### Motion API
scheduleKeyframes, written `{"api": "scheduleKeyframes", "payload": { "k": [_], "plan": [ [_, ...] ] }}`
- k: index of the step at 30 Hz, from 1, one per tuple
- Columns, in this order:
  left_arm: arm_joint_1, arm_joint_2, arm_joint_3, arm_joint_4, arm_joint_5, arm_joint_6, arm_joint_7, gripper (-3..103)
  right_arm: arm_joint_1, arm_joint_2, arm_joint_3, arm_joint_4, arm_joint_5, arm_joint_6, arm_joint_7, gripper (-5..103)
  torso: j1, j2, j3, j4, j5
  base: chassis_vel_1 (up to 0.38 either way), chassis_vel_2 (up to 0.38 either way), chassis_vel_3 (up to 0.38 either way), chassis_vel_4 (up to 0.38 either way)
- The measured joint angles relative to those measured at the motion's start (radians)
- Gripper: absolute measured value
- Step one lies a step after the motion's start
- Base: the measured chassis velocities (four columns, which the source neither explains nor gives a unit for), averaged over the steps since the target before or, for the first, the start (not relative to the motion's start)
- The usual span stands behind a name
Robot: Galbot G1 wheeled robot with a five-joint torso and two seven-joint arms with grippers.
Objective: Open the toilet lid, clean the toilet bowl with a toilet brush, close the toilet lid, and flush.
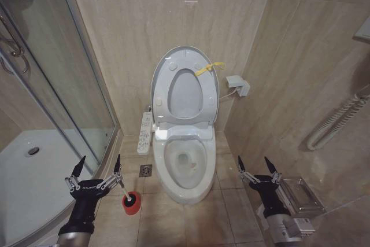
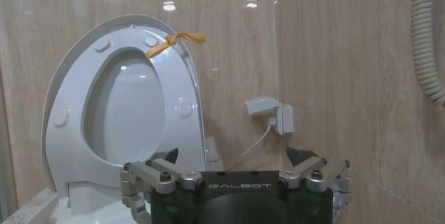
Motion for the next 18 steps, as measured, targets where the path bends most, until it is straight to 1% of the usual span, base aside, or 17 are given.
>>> {"api": "scheduleKeyframes", "payload": {
  "k": [18],
  "plan": [
    [0.000, 0.000, 0.000, 0.000, 0.000, 0.000, 0.000, 100, 0.000, 0.000, 0.000, 0.000, 0.000, 0.000, 0.000, 100, 0.000, 0.000, 0.000, 0.0000, 0.0000, 0.000, 0.000, 0.000, 0.000]
  ]
}}
